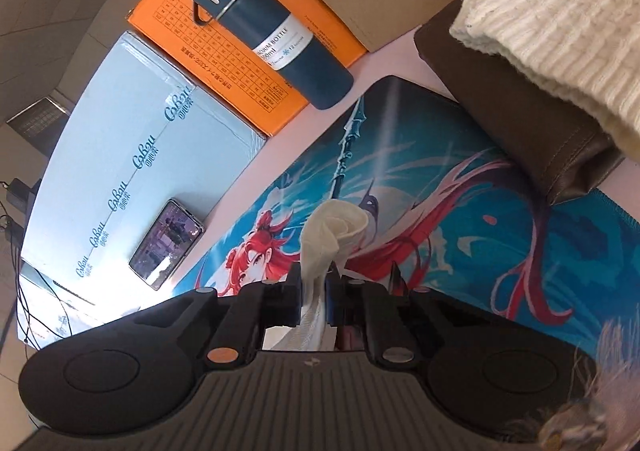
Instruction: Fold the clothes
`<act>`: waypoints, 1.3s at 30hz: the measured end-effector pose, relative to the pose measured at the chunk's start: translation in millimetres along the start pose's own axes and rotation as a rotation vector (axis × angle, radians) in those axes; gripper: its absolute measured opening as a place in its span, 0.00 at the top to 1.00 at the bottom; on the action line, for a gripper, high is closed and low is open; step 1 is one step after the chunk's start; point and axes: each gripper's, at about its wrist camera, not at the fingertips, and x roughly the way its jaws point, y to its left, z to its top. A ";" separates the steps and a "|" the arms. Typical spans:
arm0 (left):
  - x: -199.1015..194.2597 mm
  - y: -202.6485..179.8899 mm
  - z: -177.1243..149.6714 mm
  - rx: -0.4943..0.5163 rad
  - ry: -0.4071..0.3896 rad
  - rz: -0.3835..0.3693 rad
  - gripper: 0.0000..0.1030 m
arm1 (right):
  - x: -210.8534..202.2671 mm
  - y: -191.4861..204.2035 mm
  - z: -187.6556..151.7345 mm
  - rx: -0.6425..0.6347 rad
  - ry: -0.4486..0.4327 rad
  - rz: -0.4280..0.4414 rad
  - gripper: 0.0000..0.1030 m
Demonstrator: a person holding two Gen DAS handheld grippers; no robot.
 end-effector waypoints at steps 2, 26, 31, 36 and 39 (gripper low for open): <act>-13.5 5.1 0.5 -0.025 -0.030 0.003 0.94 | -6.7 24.9 -1.4 -0.046 -0.032 0.053 0.95; -222.1 62.7 -93.5 -0.433 -0.159 0.393 0.94 | 144.2 275.6 -184.8 -0.481 0.358 0.266 0.95; -237.1 64.8 -121.8 -0.503 -0.111 0.420 0.93 | 151.0 287.4 -209.8 -0.555 0.355 0.228 0.86; -251.6 62.4 -119.1 -0.453 -0.159 0.525 0.57 | 126.2 291.6 -208.4 -0.535 0.282 0.316 0.38; -253.8 63.2 -115.9 -0.440 -0.178 0.567 0.33 | 120.2 287.6 -212.3 -0.506 0.325 0.333 0.35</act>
